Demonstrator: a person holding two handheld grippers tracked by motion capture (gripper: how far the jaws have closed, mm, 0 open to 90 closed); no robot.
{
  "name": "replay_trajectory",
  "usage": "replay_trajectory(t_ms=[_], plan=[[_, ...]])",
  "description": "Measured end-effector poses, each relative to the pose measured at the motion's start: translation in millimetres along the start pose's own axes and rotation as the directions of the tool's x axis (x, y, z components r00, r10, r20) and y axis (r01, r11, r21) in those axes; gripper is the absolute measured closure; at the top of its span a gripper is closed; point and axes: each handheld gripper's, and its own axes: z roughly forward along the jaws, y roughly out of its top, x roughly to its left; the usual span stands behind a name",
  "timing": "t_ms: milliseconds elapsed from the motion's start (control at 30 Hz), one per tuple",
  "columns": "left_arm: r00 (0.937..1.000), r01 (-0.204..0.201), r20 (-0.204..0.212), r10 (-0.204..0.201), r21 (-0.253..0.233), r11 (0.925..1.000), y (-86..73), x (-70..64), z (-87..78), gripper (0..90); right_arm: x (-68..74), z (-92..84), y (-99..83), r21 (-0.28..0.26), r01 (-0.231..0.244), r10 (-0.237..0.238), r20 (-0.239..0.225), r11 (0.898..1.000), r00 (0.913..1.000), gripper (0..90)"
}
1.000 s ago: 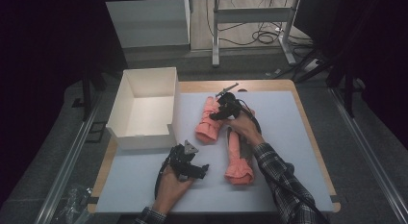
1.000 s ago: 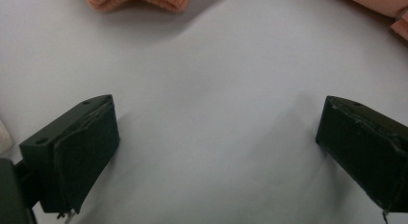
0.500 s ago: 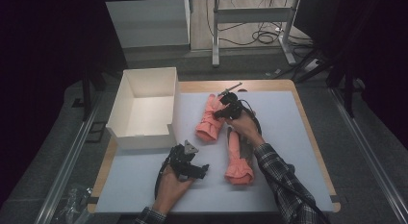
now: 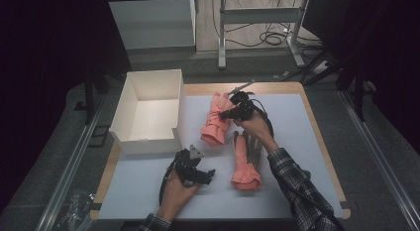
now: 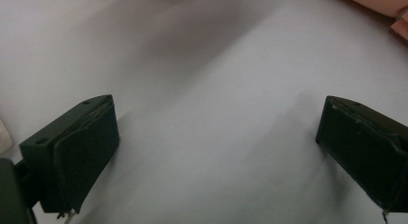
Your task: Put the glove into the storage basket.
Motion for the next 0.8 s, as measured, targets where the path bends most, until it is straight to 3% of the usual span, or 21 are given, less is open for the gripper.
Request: replay_trajectory(t_ms=[400, 800], plan=[[1.0, 0.001, 0.0, -0.001, -0.001, 1.0, -0.1, 0.0, 0.1, 1.4, 15.8, -32.2, 3.9, -0.028, 0.031, -0.032, -0.051, 0.999, 0.9982, 86.5], [1.0, -0.004, -0.001, 0.004, -0.001, 1.0, 0.1, 0.3, 0.0, 1.4, 24.5, -66.4, -8.9, -0.032, 0.045, -0.048, -0.096, 0.998, 0.9942, 86.5]])
